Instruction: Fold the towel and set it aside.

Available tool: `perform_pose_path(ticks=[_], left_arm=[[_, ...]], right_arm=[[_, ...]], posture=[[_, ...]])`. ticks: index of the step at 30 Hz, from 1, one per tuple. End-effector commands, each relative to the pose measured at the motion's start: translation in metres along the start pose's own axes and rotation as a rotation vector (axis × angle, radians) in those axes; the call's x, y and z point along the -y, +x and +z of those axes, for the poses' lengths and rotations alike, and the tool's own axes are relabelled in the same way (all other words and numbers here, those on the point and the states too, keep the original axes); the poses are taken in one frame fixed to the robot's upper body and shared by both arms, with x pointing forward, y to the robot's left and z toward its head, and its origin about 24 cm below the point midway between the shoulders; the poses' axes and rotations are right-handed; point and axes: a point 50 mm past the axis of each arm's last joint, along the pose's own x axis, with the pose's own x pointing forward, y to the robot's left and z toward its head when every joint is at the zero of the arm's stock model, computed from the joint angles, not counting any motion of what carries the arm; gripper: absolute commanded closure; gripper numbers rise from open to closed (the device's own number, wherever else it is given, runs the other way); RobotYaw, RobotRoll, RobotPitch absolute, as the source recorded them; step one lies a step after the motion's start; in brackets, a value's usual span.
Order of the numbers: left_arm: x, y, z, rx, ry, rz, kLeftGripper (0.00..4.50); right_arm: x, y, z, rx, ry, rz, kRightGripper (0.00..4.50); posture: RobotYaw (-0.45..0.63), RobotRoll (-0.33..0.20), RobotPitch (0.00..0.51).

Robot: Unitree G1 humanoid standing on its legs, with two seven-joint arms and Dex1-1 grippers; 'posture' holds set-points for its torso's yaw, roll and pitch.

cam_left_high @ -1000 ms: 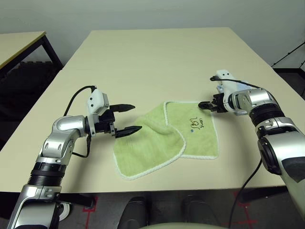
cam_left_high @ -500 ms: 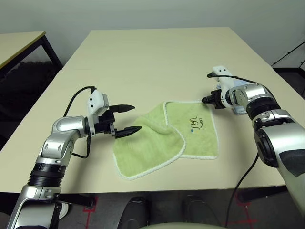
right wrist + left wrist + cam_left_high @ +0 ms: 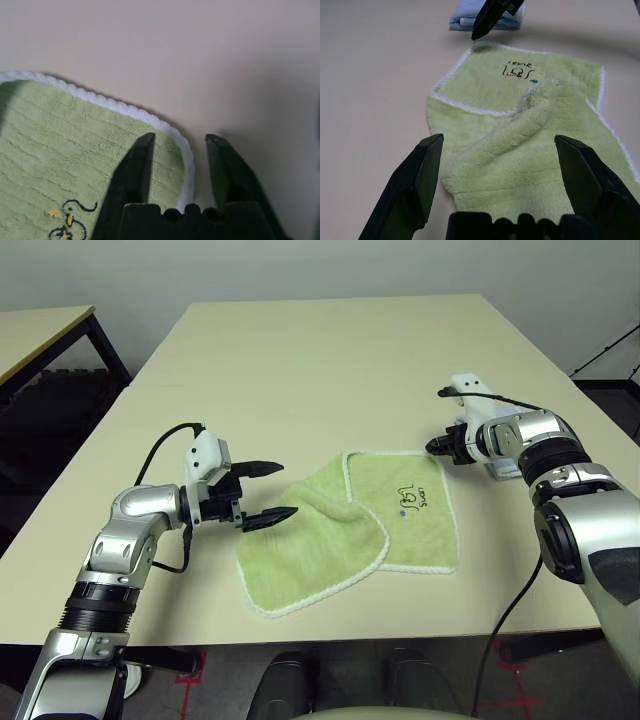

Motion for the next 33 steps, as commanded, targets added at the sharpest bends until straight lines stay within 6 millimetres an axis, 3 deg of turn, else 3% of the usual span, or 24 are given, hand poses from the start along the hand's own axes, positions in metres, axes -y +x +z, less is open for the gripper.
perform_pose_path(ticks=[1, 3, 4, 28, 31, 33], left_arm=[[0.001, 0.002, -0.003, -0.015, 0.004, -0.018, 0.00], [0.000, 0.001, -0.004, -0.015, 0.004, -0.018, 0.00], [0.000, 0.001, -0.004, -0.015, 0.004, -0.018, 0.00], [0.002, -0.006, -0.008, -0.035, 0.007, -0.006, 0.00], [0.002, -0.006, -0.007, -0.035, 0.008, -0.005, 0.00], [0.001, -0.006, -0.006, -0.034, 0.008, -0.005, 0.00]], right_arm=[[-0.005, -0.001, 0.005, -0.009, 0.015, 0.005, 0.87], [-0.006, -0.001, 0.006, -0.012, 0.020, 0.004, 0.10], [-0.007, 0.000, 0.006, -0.015, 0.025, 0.005, 0.04], [-0.009, 0.014, -0.016, -0.100, 0.008, -0.018, 0.04], [-0.010, 0.015, -0.016, -0.104, 0.006, -0.010, 0.63], [-0.011, 0.015, -0.015, -0.099, 0.004, -0.001, 1.43]], posture=[[0.11, 0.000, 0.037], [0.11, 0.000, 0.037], [0.11, 0.000, 0.037], [0.13, 0.000, 0.057], [0.13, 0.000, 0.058], [0.13, 0.000, 0.058]])
